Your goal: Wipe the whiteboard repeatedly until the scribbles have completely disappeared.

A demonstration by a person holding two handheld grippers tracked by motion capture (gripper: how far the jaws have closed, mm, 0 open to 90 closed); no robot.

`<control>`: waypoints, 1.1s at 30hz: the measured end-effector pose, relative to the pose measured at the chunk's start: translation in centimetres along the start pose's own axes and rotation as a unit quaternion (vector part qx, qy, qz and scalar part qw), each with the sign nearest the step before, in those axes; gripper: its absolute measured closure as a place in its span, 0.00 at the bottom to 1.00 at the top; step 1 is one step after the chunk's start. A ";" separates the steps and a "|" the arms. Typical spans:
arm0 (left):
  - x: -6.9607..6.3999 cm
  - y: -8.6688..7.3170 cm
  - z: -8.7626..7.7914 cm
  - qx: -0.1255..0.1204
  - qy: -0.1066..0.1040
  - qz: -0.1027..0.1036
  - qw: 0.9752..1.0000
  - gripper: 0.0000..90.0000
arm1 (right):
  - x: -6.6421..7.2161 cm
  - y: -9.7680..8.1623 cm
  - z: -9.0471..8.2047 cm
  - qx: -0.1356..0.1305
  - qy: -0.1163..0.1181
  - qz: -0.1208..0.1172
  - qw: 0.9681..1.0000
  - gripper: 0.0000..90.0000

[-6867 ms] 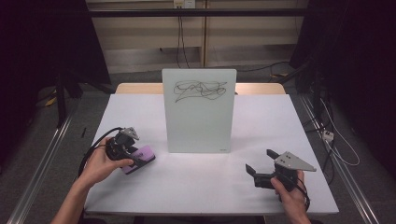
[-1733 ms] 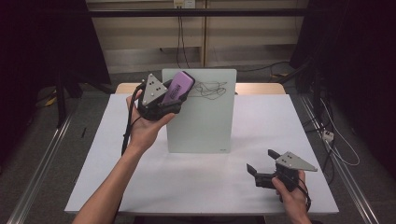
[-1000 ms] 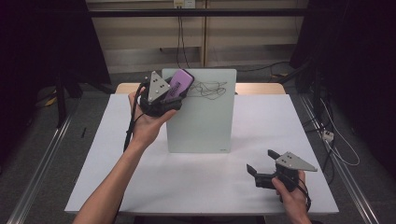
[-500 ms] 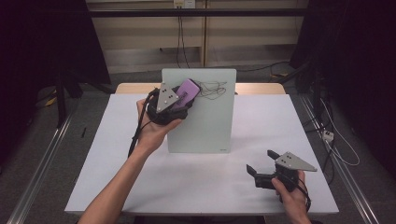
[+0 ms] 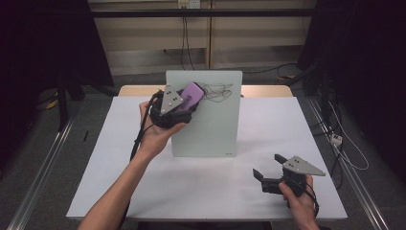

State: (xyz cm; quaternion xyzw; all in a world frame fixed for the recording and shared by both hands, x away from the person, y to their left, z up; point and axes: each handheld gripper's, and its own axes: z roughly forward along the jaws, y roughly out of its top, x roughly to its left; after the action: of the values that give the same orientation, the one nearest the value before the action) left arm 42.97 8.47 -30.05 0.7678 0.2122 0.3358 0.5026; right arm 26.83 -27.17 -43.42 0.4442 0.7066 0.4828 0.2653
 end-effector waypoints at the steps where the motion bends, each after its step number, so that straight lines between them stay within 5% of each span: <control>1: 0.5 0.2 -0.2 -0.003 0.004 -0.002 1.000 0.46 | 0.0 0.0 0.0 0.000 0.000 -0.001 1.000 0.05; 7: 2.0 0.7 -0.8 -0.011 0.018 -0.012 1.000 0.46 | 0.0 0.0 0.1 0.001 0.000 -0.001 1.000 0.05; 20: -3.7 -2.7 1.3 0.032 -0.044 0.033 0.998 0.45 | 0.1 0.0 0.0 0.002 0.000 -0.002 1.000 0.05; 23: -3.2 -2.4 1.2 0.035 -0.056 0.020 0.998 0.45 | 0.1 0.0 0.0 0.001 0.000 -0.001 1.000 0.05; 33: 1.1 1.3 0.2 -0.003 -0.011 -0.008 1.000 0.45 | 0.0 0.0 0.0 0.000 0.001 0.001 1.000 0.05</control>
State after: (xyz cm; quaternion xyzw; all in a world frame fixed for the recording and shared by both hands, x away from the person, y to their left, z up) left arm 43.83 8.57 -28.61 0.7686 0.2117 0.3235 0.5097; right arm 26.81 -27.16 -43.42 0.4450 0.7060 0.4834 0.2643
